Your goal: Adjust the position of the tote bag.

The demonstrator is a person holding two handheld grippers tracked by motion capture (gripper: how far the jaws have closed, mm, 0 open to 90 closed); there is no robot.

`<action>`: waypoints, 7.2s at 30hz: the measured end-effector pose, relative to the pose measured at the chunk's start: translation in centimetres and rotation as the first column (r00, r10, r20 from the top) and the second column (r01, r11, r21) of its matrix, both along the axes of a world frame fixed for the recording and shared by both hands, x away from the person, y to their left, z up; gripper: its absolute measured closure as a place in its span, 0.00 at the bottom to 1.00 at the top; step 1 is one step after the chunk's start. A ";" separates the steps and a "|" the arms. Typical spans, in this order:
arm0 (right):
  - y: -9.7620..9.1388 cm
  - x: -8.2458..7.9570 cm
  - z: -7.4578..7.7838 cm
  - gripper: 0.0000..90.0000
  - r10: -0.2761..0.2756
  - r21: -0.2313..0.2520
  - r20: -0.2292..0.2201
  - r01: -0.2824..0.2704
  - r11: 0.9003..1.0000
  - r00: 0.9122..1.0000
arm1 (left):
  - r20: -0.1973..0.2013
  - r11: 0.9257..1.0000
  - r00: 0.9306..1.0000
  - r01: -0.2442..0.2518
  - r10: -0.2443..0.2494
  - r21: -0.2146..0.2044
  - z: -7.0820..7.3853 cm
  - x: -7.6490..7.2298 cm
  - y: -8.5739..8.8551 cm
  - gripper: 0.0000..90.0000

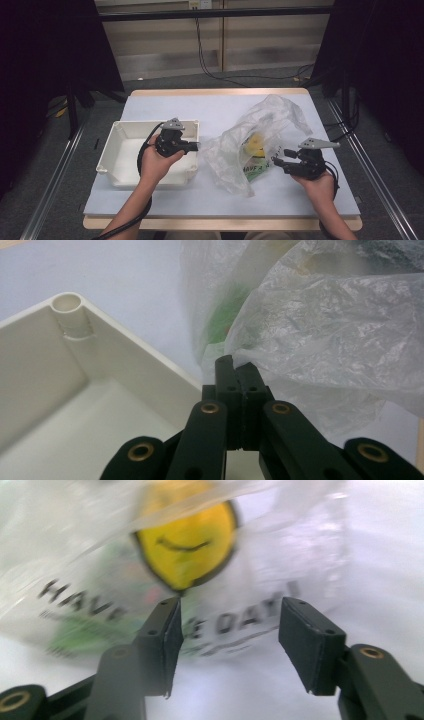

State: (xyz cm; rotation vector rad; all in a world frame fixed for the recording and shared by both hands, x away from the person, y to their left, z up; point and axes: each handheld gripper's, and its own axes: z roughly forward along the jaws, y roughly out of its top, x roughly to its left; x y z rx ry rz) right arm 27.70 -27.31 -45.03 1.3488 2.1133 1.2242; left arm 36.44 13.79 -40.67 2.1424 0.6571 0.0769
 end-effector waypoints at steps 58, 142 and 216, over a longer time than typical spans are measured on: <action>-0.5 1.6 -0.5 0.82 -0.030 -0.007 -0.002 0.030 1.000 1.000 | -0.044 0.998 0.997 -0.063 0.062 -0.012 0.1 6.1 -1.6 1.00; 3.9 -0.4 1.5 0.33 0.057 0.020 -0.010 -0.057 0.998 0.998 | 0.014 0.994 0.994 0.109 -0.109 -0.004 5.2 2.0 -4.3 0.14; 6.5 0.2 2.3 1.00 0.209 0.117 0.034 -0.212 0.970 0.977 | -0.011 0.963 0.964 0.267 -0.266 0.050 4.6 0.9 -9.7 0.53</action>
